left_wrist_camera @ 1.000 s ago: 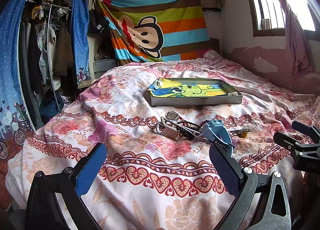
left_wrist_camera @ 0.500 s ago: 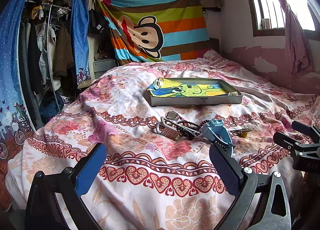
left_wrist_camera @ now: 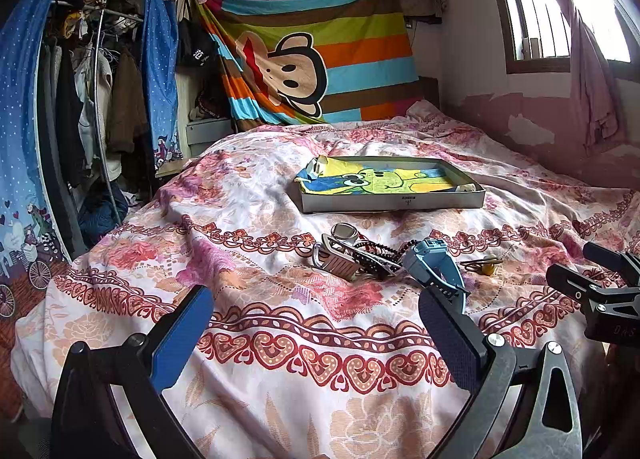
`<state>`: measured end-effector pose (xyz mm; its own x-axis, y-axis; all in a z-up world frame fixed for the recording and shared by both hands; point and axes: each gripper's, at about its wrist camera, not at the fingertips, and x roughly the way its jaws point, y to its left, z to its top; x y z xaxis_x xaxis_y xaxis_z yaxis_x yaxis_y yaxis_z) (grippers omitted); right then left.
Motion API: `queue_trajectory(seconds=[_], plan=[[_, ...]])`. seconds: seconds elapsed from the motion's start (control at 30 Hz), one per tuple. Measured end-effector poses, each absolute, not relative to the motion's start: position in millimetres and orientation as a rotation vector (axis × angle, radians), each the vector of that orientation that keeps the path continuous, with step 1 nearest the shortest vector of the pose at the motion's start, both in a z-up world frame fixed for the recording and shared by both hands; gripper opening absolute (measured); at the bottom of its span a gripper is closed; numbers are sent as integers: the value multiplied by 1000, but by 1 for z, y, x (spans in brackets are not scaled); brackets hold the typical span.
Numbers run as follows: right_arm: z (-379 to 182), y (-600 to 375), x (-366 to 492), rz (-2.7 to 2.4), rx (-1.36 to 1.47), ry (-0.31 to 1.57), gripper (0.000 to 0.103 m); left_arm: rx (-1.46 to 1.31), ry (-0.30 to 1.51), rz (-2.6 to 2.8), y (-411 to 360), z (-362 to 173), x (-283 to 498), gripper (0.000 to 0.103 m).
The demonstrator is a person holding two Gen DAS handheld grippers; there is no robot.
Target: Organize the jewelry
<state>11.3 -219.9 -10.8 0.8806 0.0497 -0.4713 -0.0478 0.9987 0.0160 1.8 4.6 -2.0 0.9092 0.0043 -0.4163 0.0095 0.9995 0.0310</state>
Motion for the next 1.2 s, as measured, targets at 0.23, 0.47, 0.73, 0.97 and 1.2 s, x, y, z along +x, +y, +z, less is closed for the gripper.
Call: queue_trajectory(seconds=[0.23, 0.47, 0.73, 0.97, 1.2], plan=[[-10, -221, 11, 51, 5, 491, 102, 31, 429, -3, 5, -2, 2, 103], [-10, -220, 11, 52, 5, 492, 102, 32, 429, -2, 4, -2, 2, 103], [-9, -221, 11, 51, 5, 492, 102, 32, 430, -2, 5, -2, 2, 103], [-12, -221, 12, -4, -15, 492, 102, 20, 449, -4, 3, -4, 6, 103], [-3, -247, 28, 37, 17, 532, 102, -50, 549, -49, 13, -6, 27, 103]])
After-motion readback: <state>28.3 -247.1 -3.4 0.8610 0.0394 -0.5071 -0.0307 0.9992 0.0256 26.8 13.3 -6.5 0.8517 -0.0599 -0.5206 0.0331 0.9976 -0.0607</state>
